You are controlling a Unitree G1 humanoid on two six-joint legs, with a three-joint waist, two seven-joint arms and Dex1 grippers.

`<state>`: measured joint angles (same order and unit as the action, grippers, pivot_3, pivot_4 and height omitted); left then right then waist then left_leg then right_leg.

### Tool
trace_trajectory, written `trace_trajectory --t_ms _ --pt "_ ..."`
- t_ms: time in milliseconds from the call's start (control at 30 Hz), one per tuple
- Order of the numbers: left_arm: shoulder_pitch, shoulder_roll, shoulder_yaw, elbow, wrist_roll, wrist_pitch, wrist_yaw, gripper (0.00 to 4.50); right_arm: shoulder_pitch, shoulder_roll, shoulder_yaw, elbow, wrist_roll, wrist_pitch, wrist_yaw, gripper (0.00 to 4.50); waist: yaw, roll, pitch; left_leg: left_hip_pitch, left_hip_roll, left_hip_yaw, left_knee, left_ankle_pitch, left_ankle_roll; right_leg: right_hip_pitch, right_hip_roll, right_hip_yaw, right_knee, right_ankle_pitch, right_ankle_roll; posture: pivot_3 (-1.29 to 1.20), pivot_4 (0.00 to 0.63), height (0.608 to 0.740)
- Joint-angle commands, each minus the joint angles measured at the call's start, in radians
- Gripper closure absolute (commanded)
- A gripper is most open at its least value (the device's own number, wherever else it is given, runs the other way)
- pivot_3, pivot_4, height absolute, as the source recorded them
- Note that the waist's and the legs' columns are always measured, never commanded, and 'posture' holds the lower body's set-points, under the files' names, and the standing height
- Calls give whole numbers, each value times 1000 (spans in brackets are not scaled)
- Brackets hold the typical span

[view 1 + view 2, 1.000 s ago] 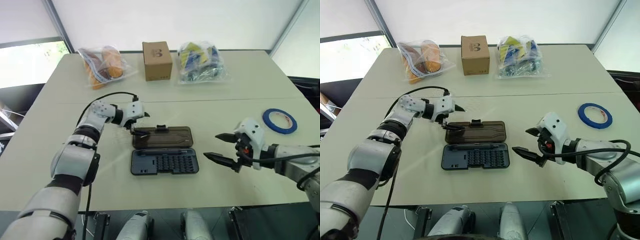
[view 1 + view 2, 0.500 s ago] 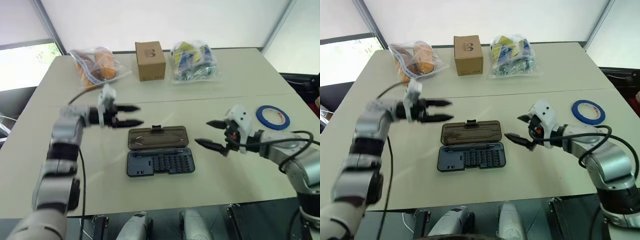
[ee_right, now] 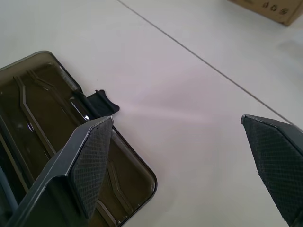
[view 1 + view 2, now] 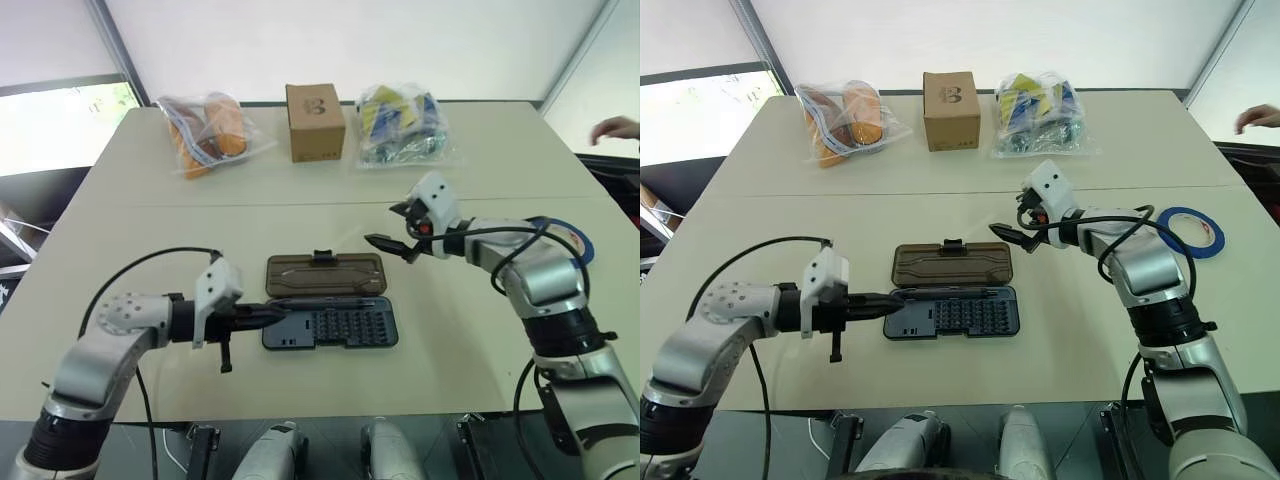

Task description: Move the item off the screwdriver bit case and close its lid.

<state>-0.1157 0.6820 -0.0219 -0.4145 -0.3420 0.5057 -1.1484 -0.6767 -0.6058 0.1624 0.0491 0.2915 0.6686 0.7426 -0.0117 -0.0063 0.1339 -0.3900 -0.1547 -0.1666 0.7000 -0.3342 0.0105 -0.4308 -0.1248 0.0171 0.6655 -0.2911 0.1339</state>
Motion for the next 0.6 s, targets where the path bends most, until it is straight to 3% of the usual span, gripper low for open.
trace_trajectory --t_ms 33,167,267,600 --pt "1 21 -41 35 46 -97 3 4438 -50 15 8 51 -36 -43 20 0 -2 0 0 0 1 0 0 0 0 0 0 0 0 0 0 0 150 740" --pt "20 51 -118 90 142 -241 -7 4438 -69 31 36 113 -67 -59 53 0 -3 0 0 0 1 0 -1 0 0 0 1 0 0 0 0 0 150 740" --pt "45 73 -153 118 200 -310 10 4438 -38 7 109 111 -94 -152 192 0 -5 1 0 0 1 0 -1 0 0 0 1 0 0 0 0 0 150 740" --pt "52 43 -149 94 165 -230 105 4438 -179 91 157 483 -225 -275 235 0 -3 2 0 3 2 1 -2 0 0 2 2 0 0 0 0 0 150 740"
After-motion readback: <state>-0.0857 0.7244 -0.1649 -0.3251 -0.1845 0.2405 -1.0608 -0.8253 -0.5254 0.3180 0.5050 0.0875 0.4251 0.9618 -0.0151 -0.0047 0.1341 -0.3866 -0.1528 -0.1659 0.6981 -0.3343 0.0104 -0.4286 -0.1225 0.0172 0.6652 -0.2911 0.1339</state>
